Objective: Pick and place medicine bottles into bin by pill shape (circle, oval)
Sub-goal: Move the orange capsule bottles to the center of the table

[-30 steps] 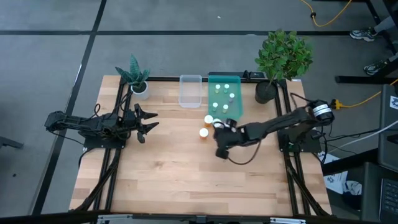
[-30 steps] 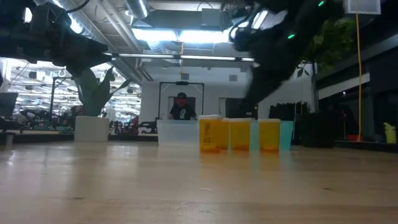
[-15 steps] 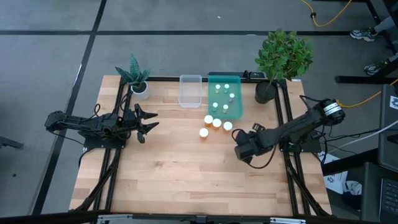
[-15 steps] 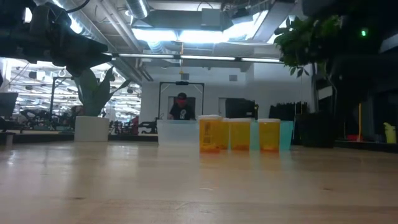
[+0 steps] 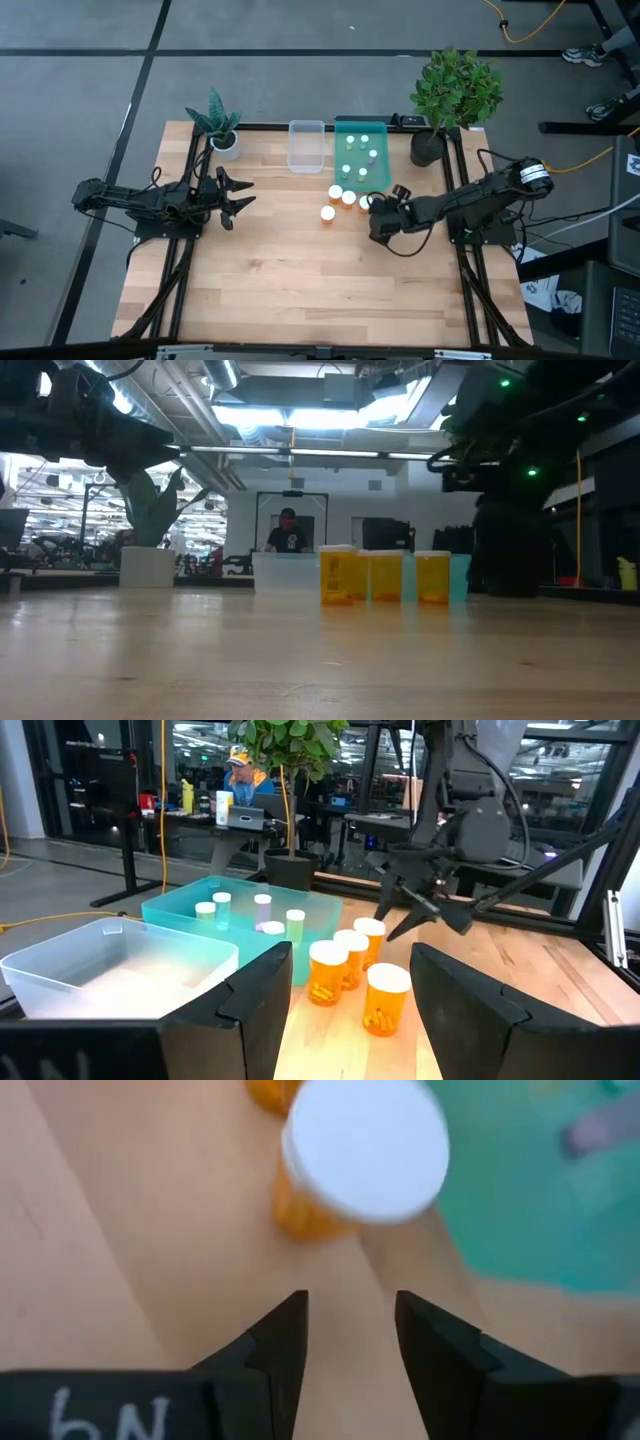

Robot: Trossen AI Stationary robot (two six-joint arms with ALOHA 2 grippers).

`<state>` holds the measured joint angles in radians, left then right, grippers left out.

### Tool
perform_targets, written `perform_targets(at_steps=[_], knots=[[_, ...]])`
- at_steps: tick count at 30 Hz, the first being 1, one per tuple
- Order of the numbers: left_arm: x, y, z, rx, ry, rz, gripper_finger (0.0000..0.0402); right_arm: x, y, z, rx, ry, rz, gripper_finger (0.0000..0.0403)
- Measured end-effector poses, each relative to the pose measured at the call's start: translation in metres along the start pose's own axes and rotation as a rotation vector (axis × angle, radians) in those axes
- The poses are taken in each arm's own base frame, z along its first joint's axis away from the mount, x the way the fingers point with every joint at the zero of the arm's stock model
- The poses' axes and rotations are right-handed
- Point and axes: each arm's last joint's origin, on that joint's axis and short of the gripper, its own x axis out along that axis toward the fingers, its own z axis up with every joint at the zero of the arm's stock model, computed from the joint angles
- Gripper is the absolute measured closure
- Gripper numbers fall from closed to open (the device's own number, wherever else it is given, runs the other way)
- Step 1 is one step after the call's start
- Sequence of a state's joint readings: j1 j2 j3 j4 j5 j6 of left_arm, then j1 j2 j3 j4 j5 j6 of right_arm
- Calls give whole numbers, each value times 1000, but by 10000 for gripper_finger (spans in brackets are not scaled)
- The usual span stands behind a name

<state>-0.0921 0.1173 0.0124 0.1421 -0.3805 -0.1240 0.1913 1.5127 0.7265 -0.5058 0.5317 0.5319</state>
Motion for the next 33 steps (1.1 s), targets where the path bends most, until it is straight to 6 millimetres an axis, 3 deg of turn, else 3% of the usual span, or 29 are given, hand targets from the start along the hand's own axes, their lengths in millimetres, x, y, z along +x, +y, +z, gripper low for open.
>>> perform_targets(at_steps=[11, 17, 25, 33], knots=[[0, 0, 0, 0, 0, 0, 206, 9, -5, 35, -93, -200, 154, 249], [0, 0, 0, 0, 0, 0, 206, 11, -11, 47, -59, -269, 235, 249], [0, 0, 0, 0, 0, 0, 206, 12, -9, 44, -44, -217, 302, 249], [0, 0, 0, 1, 3, 1, 206, 9, -2, 25, -49, -54, 327, 249]])
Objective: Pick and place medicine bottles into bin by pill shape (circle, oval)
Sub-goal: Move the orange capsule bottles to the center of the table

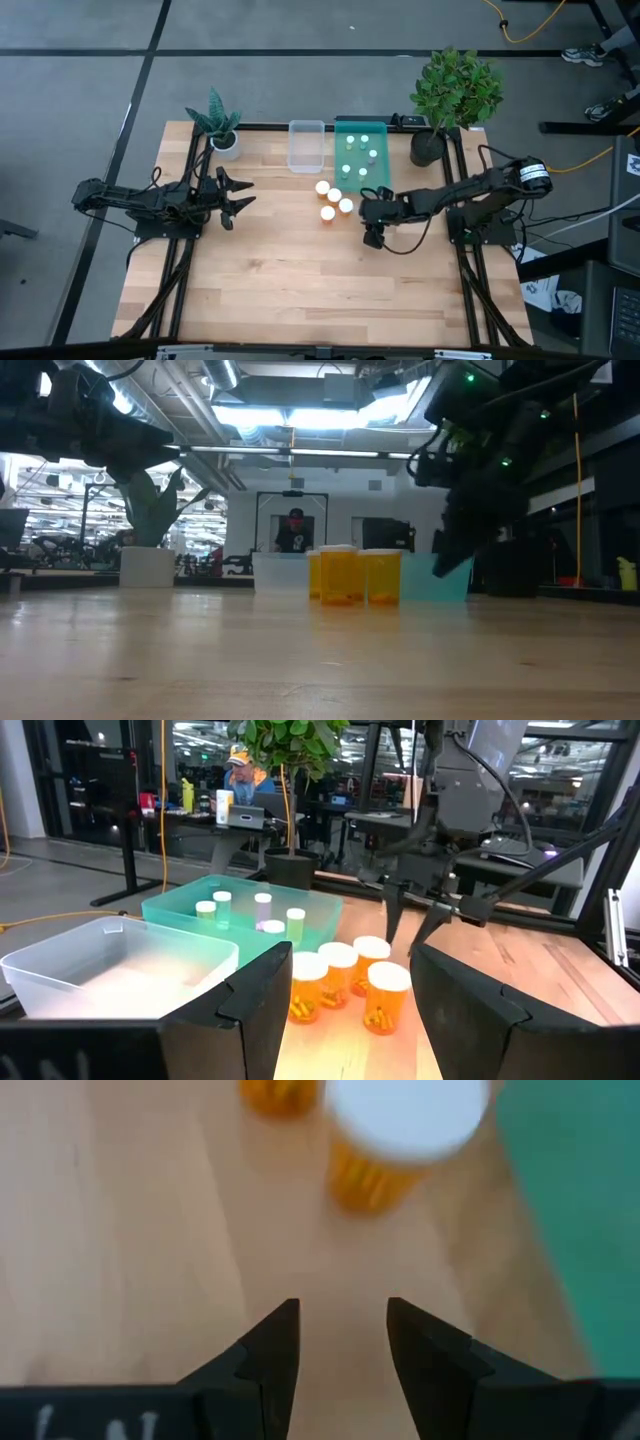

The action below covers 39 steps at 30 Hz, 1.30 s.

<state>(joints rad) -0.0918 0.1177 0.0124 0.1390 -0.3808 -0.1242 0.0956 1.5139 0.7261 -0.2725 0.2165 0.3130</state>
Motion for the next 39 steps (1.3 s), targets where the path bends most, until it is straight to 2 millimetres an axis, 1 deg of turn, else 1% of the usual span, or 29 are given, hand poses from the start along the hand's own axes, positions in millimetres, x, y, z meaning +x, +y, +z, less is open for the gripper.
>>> perform_targets(at_steps=[3, 6, 19, 24, 27, 31, 34, 37, 39], knots=[[0, 0, -1, 3, 7, 1, 206, -1, 2, -6, 26, 50, -5, 249], [0, 0, -2, 5, 24, 3, 206, -2, 4, -8, 39, 63, -7, 249], [0, 0, -4, -14, 37, 5, 206, -2, 6, -4, 52, 22, 4, 249], [0, 0, 3, -1, -26, -3, 206, 0, -1, 0, 92, -23, -68, 249], [0, -1, 3, -1, -27, -11, 206, 6, -7, 2, 82, -20, -77, 249], [0, -1, 3, -4, -24, -25, 206, 25, -10, 6, 32, -26, -35, 249], [0, -1, 4, -11, -40, -30, 206, 40, -11, 10, 5, -74, -37, 249], [0, -2, 7, -23, -67, -34, 206, 50, -14, 19, -15, -114, -94, 249], [0, -2, 7, -22, -64, -34, 206, 54, -14, 28, -35, -128, -98, 249]])
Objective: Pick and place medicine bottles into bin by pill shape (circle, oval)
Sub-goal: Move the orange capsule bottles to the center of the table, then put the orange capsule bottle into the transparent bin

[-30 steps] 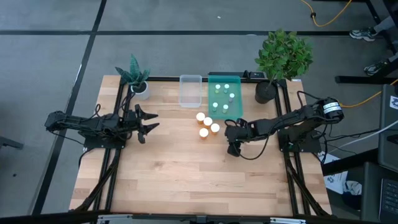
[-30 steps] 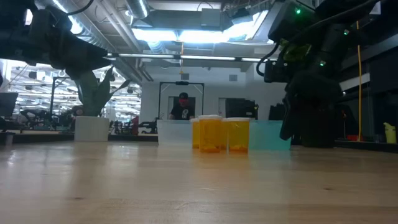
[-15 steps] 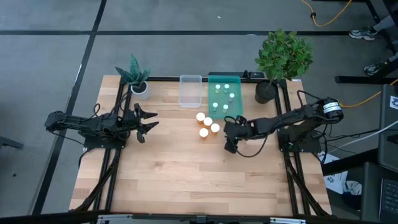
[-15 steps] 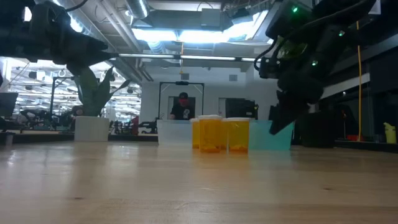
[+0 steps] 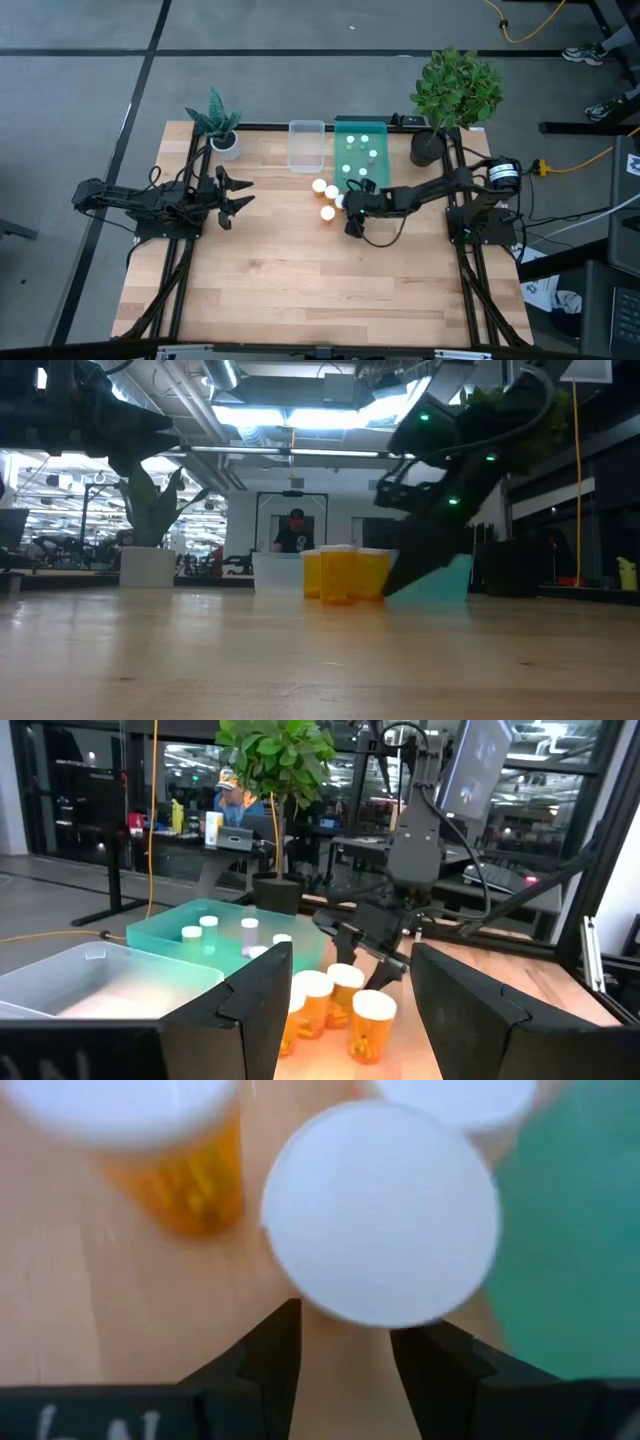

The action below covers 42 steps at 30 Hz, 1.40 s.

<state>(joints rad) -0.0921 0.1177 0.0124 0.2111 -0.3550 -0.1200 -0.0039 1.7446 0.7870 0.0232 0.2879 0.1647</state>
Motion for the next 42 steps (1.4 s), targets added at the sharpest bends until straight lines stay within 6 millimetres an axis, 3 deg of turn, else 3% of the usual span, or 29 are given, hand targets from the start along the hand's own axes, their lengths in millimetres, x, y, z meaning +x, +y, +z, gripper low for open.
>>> perform_targets(at_steps=[10, 16, 20, 29, 33, 42], knots=[[0, 0, 0, 0, 0, -1, 206, 38, 4, 47, -77, -30, 30, 249], [0, 0, 0, 1, 3, 0, 206, 26, 3, 63, -94, 86, -17, 249], [0, 0, 0, 1, 3, 0, 206, -3, 6, 69, -44, 155, -25, 249], [0, 0, 1, -4, -9, -1, 206, -88, 27, 59, 75, 235, -16, 249], [0, 0, 1, -2, -8, 9, 206, -125, 41, 48, 99, 240, -13, 249], [0, 4, 1, -5, -28, 148, 206, -198, 67, 8, 98, 119, -181, 249]])
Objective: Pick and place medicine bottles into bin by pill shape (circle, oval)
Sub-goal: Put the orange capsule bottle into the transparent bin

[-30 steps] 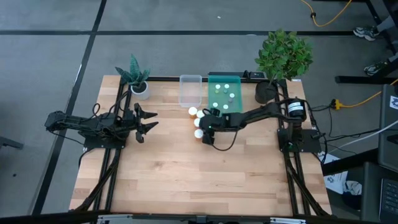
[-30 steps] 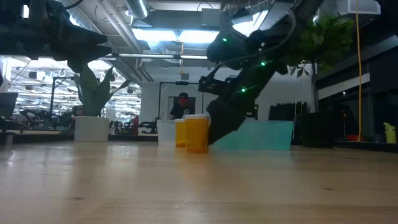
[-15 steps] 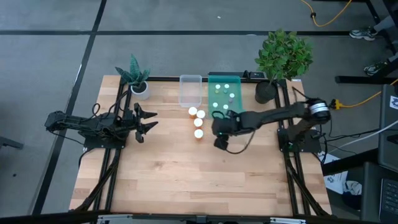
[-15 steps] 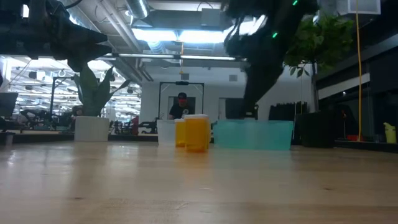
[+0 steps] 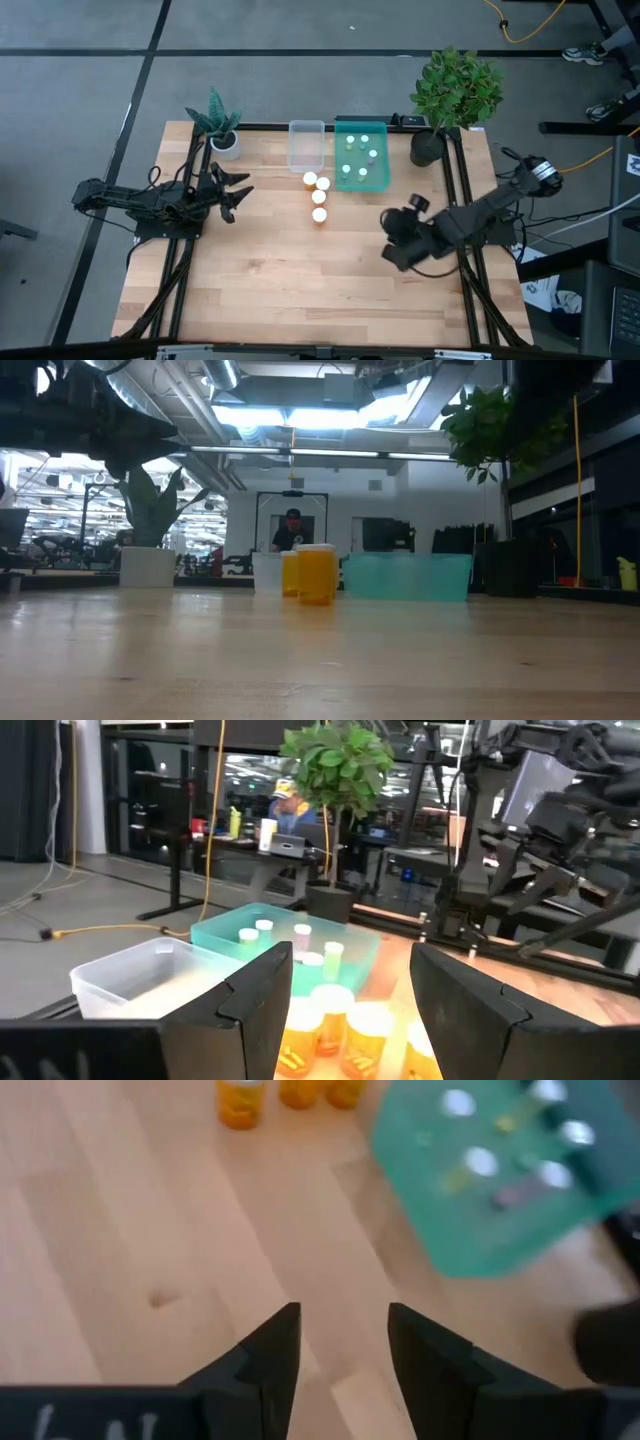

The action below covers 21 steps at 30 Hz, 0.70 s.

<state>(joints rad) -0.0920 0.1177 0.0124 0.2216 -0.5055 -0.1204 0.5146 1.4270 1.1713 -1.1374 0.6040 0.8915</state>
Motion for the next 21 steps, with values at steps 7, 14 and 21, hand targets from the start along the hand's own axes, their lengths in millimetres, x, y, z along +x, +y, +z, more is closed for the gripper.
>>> perform_targets(at_steps=[7, 14, 21], knots=[[0, 0, 2, -16, -18, 1, 206, -19, -2, -30, 72, -54, -117, 249], [0, 0, 2, -17, -18, 0, 206, 1, -3, -55, 97, -24, -153, 249], [0, 0, 2, -17, -18, 0, 206, 44, 21, -50, 138, 26, 185, 249]])
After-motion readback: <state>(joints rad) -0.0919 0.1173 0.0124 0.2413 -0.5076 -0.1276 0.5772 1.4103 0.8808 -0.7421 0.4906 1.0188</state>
